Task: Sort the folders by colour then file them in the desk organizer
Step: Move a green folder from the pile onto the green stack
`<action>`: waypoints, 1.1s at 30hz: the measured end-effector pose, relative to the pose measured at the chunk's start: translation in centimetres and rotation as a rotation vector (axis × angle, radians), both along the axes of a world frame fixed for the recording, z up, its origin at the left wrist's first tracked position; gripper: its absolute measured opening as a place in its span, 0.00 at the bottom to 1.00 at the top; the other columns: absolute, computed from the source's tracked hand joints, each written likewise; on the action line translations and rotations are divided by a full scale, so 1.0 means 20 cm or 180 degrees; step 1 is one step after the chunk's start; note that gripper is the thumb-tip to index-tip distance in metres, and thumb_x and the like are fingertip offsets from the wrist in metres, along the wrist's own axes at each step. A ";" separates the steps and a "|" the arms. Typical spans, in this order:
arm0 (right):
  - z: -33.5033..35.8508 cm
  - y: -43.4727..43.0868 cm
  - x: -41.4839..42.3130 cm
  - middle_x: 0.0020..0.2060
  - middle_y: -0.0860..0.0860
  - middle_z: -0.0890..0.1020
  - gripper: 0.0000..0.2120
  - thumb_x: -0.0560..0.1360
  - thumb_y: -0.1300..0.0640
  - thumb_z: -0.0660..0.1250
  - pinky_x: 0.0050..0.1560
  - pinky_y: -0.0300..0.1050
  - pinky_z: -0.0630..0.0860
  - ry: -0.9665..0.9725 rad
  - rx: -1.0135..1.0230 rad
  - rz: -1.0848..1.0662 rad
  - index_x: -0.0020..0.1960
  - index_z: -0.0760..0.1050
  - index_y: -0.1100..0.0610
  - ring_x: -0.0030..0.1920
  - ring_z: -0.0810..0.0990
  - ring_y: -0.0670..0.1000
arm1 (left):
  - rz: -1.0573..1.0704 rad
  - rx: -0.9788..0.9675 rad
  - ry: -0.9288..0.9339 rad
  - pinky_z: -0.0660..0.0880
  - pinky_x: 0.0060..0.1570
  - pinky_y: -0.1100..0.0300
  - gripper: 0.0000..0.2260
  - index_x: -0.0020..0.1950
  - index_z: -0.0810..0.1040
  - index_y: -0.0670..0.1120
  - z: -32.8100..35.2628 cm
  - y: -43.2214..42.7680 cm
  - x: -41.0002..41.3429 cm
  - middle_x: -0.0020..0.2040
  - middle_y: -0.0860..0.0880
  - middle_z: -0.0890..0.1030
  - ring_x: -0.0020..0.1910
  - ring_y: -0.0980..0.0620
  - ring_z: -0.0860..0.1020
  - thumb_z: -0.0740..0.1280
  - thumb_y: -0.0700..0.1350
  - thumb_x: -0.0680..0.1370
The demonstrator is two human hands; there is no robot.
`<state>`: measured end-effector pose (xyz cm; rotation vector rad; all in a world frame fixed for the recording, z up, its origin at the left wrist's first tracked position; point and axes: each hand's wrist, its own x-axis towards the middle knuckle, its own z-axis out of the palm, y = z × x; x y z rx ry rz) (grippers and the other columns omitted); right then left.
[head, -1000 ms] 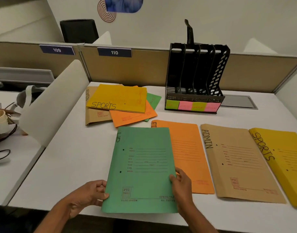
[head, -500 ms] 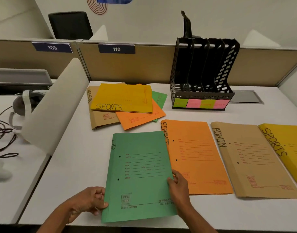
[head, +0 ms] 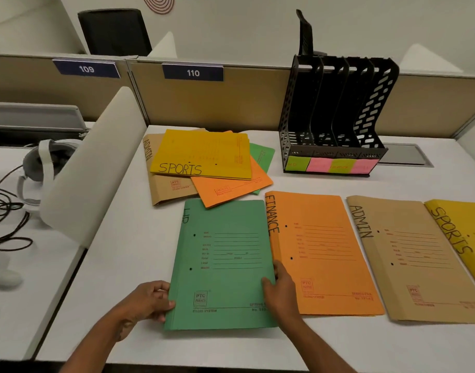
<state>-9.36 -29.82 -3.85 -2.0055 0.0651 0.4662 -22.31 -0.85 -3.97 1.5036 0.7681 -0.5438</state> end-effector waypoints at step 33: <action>0.03 0.04 0.05 0.68 0.51 0.73 0.24 0.79 0.60 0.65 0.64 0.40 0.70 -0.0520 -0.0937 0.0528 0.73 0.66 0.58 0.66 0.74 0.51 | 0.0142 0.1682 0.0215 0.76 0.26 0.60 0.12 0.46 0.76 0.39 -0.01 -0.09 0.17 0.39 0.43 0.84 0.30 0.48 0.82 0.78 0.41 0.71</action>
